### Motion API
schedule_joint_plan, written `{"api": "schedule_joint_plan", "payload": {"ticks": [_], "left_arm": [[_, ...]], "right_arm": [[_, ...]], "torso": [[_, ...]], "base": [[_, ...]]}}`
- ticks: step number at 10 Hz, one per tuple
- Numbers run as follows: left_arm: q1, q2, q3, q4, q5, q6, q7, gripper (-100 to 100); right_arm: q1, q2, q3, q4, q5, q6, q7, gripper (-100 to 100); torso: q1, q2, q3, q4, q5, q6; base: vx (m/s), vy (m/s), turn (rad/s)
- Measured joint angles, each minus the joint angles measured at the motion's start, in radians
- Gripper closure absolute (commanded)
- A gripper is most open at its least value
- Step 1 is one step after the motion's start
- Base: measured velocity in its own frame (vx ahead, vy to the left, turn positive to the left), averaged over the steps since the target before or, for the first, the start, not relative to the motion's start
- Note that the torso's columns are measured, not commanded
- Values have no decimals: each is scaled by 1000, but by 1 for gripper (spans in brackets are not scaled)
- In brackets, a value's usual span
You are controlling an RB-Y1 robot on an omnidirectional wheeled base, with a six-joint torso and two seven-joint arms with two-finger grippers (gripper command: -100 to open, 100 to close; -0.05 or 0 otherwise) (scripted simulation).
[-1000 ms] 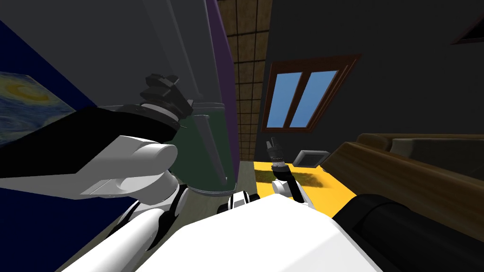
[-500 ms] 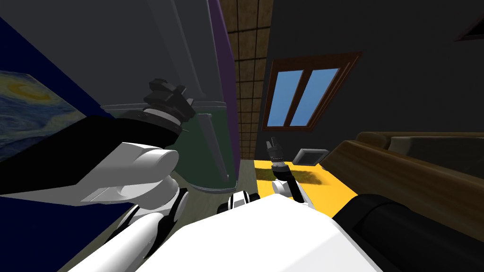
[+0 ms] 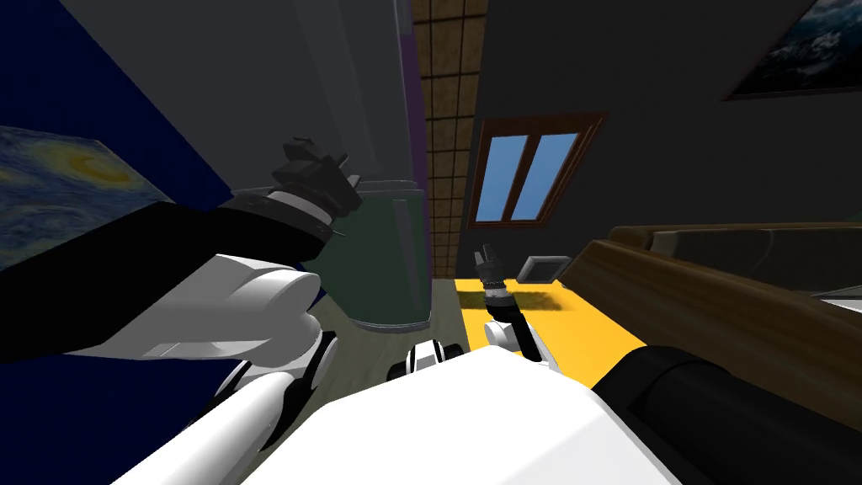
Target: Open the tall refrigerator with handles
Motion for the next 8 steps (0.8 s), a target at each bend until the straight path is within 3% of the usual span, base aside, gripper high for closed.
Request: {"api": "schedule_joint_plan", "payload": {"ticks": [2, 4, 6, 8], "left_arm": [[-31, -1, -18, -3, 17, 14, 21, 100], [-60, 8, -29, -8, 60, 21, 50, 100], [-88, 1, -52, -5, 60, 34, 66, 100], [-81, -3, -70, 0, 72, 37, 73, 100]], "right_arm": [[0, 0, 0, 0, 0, 0, 0, 0], [0, 0, 0, 0, 0, 0, 0, 0], [0, 0, 0, 0, 0, 0, 0, 0], [0, 0, 0, 0, 0, 0, 0, 0]], "torso": [[2, -2, -1, -2, 0, 1], [8, 2, 2, -1, 4, -1], [-1, 1, 1, -1, 0, 1], [-9, -4, -2, -3, -5, 5]], "base": [[-124, 270, -81], [-182, 266, -63], [-134, 119, -18], [-75, 214, -39]]}}
